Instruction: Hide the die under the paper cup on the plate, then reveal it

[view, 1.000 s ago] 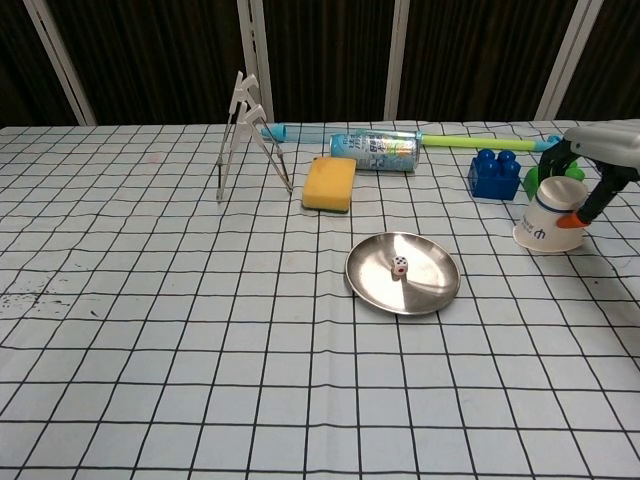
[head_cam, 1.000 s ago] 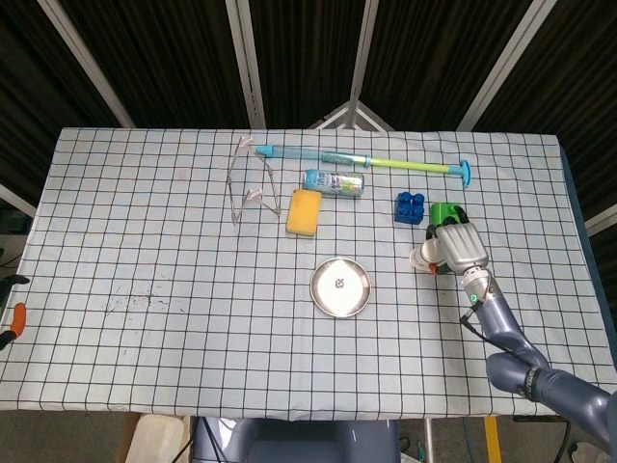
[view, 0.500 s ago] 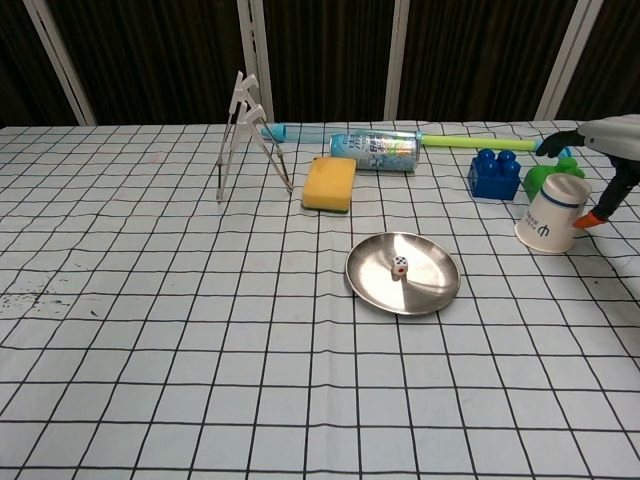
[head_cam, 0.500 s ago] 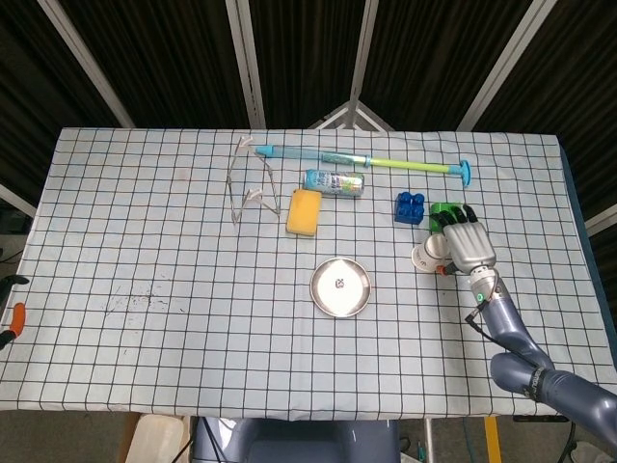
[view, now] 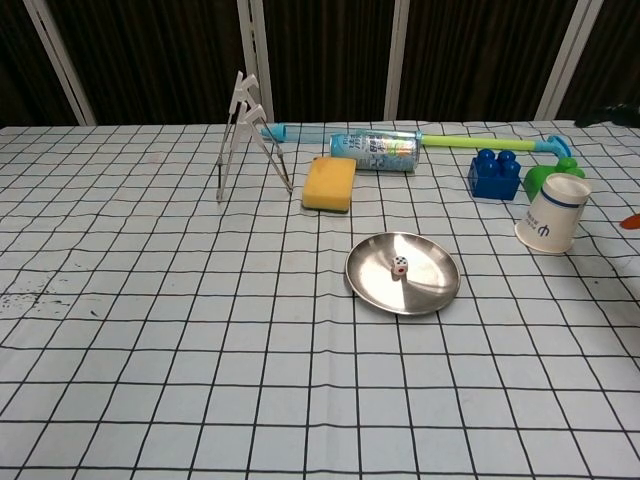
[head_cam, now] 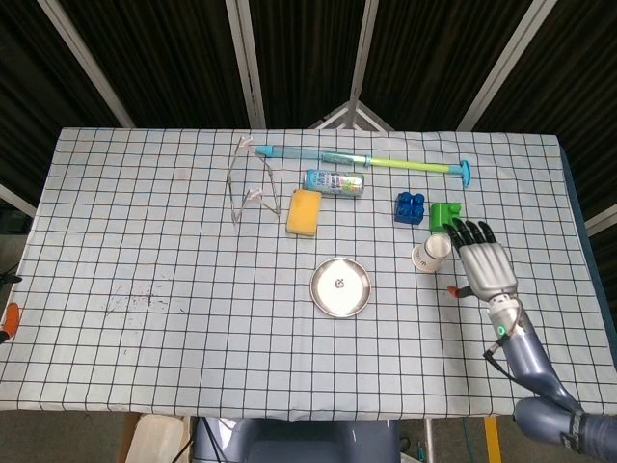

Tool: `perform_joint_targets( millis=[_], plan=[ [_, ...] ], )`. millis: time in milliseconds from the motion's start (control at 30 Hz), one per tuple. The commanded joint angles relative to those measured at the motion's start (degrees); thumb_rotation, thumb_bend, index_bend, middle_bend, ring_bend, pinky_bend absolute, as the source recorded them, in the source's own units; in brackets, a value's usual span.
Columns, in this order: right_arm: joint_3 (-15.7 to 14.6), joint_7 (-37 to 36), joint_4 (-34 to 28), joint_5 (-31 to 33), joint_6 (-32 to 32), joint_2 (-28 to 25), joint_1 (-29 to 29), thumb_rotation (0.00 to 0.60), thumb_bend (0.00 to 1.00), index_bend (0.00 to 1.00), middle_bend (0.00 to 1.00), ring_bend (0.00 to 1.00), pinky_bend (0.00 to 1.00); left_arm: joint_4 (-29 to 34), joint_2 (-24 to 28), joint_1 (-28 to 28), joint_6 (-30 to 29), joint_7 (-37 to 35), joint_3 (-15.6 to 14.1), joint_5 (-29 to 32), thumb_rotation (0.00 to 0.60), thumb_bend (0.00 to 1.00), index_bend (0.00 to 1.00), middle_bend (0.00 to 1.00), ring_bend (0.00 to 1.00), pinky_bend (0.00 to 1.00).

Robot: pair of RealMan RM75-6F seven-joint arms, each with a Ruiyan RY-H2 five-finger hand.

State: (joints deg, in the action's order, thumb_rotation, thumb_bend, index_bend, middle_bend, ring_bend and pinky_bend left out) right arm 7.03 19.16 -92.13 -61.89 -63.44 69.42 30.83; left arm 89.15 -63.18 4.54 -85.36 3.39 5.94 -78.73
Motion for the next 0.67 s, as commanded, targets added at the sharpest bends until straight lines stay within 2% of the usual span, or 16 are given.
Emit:
perform_joint_targets(
  millis=[33, 100, 200, 500, 667],
  plan=[
    [-5.8, -0.2, -8.4, -9.9, -14.0, -4.6, -10.1, 0.6, 0.08, 0.09, 0.09, 0.07, 0.0, 0.1, 0.3, -0.3, -0.5, -0.7, -0.1, -0.4, 0.6, 0.7, 0.3, 0.0, 0.0, 0.12],
    [-7.7, -1.0, -9.0, -13.6, -19.4, -4.7, -13.8, 0.6, 0.08, 0.09, 0.09, 0.07, 0.0, 0.2, 0.5, -0.6, -1.1, -1.3, -0.2, -0.9, 0.6, 0.7, 0.3, 0.0, 0.0, 0.12],
    [-9.0, -2.0, -8.3, -16.7, -24.1, -4.1, -17.1, 0.6, 0.08, 0.09, 0.09, 0.07, 0.0, 0.3, 0.8, -0.9, -1.7, -1.9, -0.2, -1.3, 0.6, 0.7, 0.28, 0.0, 0.0, 0.12],
    [-11.0, -1.2, -6.8, -20.8, -29.2, -3.5, -22.0, 0.6, 0.08, 0.09, 0.09, 0.07, 0.0, -0.1, 1.3, -1.9, -3.2, -4.3, 0.4, -0.9, 0.6, 0.7, 0.26, 0.0, 0.0, 0.12],
    [-10.2, 0.2, -7.6, -21.0, -30.3, -3.5, -23.3, 0.6, 0.08, 0.09, 0.09, 0.07, 0.0, -0.3, 1.5, -2.0, -3.5, -5.0, 0.4, -1.2, 0.6, 0.7, 0.26, 0.0, 0.0, 0.12]
  ],
)
